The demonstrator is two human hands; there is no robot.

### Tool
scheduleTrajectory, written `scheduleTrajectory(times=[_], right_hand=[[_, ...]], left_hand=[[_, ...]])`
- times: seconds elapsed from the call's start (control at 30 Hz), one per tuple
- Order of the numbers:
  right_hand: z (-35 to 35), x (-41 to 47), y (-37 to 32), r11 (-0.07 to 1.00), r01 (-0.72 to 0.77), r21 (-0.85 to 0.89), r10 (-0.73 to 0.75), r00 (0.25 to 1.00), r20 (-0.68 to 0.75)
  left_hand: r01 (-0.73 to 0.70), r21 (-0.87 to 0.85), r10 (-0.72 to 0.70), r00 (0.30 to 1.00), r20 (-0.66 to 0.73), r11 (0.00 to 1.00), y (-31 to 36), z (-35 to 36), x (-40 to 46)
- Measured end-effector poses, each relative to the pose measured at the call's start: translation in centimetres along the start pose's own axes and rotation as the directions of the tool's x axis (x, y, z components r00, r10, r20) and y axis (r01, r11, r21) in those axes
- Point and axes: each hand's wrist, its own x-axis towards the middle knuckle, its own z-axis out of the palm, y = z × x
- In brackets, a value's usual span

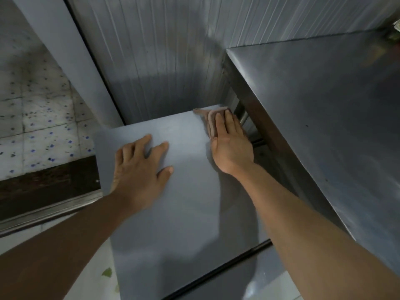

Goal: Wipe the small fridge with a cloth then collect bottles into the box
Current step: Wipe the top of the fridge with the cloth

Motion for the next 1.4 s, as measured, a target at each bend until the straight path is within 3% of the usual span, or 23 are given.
scheduleTrajectory(times=[0.2,0.3,0.47,0.6,0.8,0.97,1.03,1.2,1.4], right_hand=[[-0.8,4.8,-0.3,0.995,0.054,0.084,-0.057,0.998,0.033],[-0.5,1.7,-1.0,0.999,0.009,0.048,-0.008,1.000,-0.016],[0.1,-5.5,-0.4,0.998,0.062,0.003,-0.062,0.998,-0.002],[-0.4,-0.3,-0.2,0.999,0.046,0.002,-0.046,0.999,-0.004],[-0.7,6.6,-1.6,0.993,-0.038,0.112,0.041,0.999,-0.021],[-0.7,5.0,-7.8,0.981,0.179,0.069,-0.179,0.984,-0.007],[-0.3,4.2,-11.4,0.961,0.269,0.058,-0.271,0.962,0.019],[1.2,1.9,-18.3,0.919,0.391,0.059,-0.393,0.919,0.030],[1.4,0.9,-21.8,0.848,0.528,0.046,-0.530,0.845,0.073]], left_hand=[[-0.016,0.004,0.016,0.999,-0.030,1.000,-0.1,0.1,-0.2],[-0.004,-0.025,0.004,1.000,-0.017,1.000,-0.1,-0.1,-0.1],[0.036,-0.060,-0.038,0.999,-0.033,0.998,-1.7,-1.1,-1.3],[0.166,-0.064,-0.172,0.979,-0.108,0.984,-4.3,-1.4,-3.3],[0.131,-0.130,-0.147,0.982,-0.122,0.983,-5.3,-0.7,-3.4],[0.110,-0.183,-0.122,0.991,-0.060,0.977,-5.7,-1.8,-3.6],[0.098,-0.299,-0.124,0.990,-0.070,0.949,-6.3,-2.5,-3.9],[0.137,-0.423,-0.224,0.961,-0.164,0.896,-8.6,-3.7,-6.5],[0.246,-0.471,-0.351,0.925,-0.147,0.847,-8.6,-5.0,-7.9]])
